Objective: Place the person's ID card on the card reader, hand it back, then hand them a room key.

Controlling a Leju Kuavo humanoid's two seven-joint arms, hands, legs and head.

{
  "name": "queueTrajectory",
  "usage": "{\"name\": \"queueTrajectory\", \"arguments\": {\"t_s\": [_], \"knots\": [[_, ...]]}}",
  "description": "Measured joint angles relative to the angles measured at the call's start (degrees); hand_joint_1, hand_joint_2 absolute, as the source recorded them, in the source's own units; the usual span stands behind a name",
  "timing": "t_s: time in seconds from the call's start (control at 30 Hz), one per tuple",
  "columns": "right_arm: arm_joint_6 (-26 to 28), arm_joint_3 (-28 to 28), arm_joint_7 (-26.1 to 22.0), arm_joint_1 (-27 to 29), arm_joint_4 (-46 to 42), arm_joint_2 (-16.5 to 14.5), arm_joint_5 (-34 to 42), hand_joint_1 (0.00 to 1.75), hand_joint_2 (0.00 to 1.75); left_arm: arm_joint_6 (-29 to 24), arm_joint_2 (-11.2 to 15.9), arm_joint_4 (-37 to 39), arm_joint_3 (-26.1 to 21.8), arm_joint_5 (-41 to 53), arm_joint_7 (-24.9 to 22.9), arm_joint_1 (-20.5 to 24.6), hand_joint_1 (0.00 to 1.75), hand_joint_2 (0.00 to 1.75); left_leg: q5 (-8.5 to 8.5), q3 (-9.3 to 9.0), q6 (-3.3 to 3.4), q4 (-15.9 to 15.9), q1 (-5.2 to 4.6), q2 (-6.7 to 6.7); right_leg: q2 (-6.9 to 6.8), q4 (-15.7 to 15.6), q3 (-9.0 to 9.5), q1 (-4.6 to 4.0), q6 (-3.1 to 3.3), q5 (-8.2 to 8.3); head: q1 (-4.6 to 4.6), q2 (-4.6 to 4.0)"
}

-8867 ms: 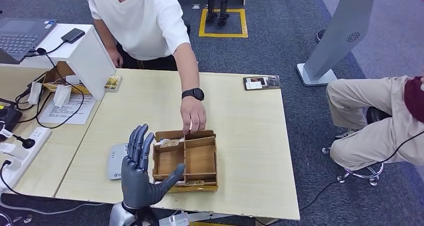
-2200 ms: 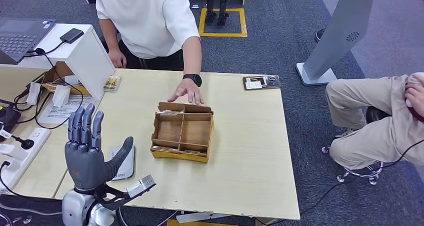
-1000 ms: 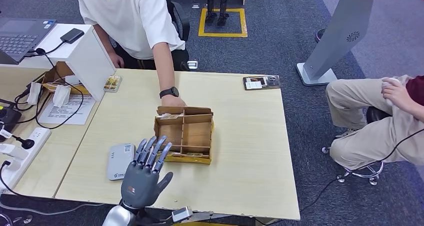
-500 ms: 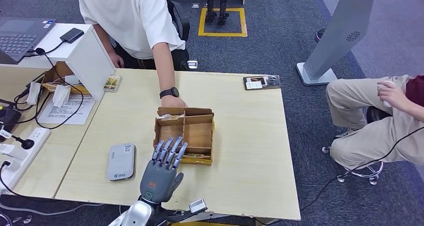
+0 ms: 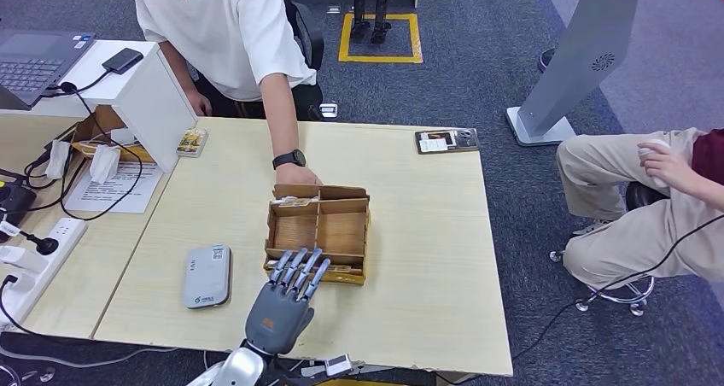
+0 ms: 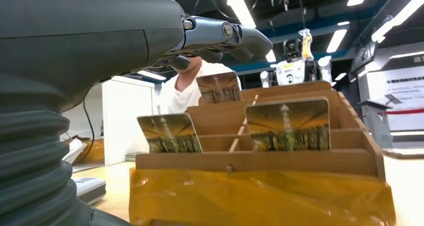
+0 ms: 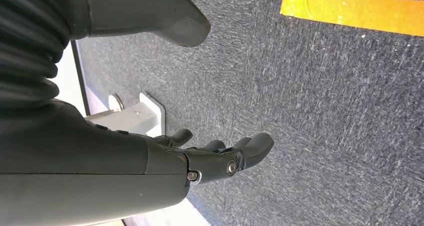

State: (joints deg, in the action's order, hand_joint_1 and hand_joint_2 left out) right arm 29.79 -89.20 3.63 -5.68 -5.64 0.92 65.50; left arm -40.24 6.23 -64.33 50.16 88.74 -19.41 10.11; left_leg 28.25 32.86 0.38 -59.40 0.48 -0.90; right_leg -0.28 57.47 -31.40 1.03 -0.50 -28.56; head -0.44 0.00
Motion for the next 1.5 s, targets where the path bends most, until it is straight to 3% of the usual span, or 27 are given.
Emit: {"name": "queueTrajectory", "arguments": {"t_s": [0.4,0.77,1.2,1.5], "knots": [[0.1,0.0,0.0,0.0,0.0,0.0,0.8,0.00,1.75,0.0,0.0,1.7,-0.7,0.0,0.6,-0.6,0.00,1.75,0.00,0.01,0.00,0.0,0.00,0.00,0.00,0.0,0.00,0.00,0.00,0.00,-0.01,0.01],[0.2,0.0,0.0,0.1,0.0,0.0,1.7,0.00,1.75,-0.1,-0.3,-1.2,-7.2,0.0,3.3,-2.9,0.00,1.75,0.00,0.00,0.00,0.0,0.00,-0.01,0.00,0.0,0.01,0.00,0.00,0.00,0.00,0.01],[0.2,0.0,0.0,0.2,0.0,0.0,2.1,0.00,1.75,-0.1,-4.1,-4.5,-16.3,0.0,10.8,-6.3,0.00,1.75,0.00,0.00,0.00,0.0,0.00,-0.01,-0.01,0.0,0.01,0.00,0.00,0.00,0.01,0.01],[0.2,0.0,0.4,0.2,0.0,0.0,2.2,0.00,1.75,-0.1,-5.4,-5.2,-20.0,0.0,12.8,-7.1,0.00,1.75,0.00,0.00,0.00,0.0,0.00,-0.02,-0.02,0.0,0.01,0.00,0.00,0.00,0.01,0.02]]}}
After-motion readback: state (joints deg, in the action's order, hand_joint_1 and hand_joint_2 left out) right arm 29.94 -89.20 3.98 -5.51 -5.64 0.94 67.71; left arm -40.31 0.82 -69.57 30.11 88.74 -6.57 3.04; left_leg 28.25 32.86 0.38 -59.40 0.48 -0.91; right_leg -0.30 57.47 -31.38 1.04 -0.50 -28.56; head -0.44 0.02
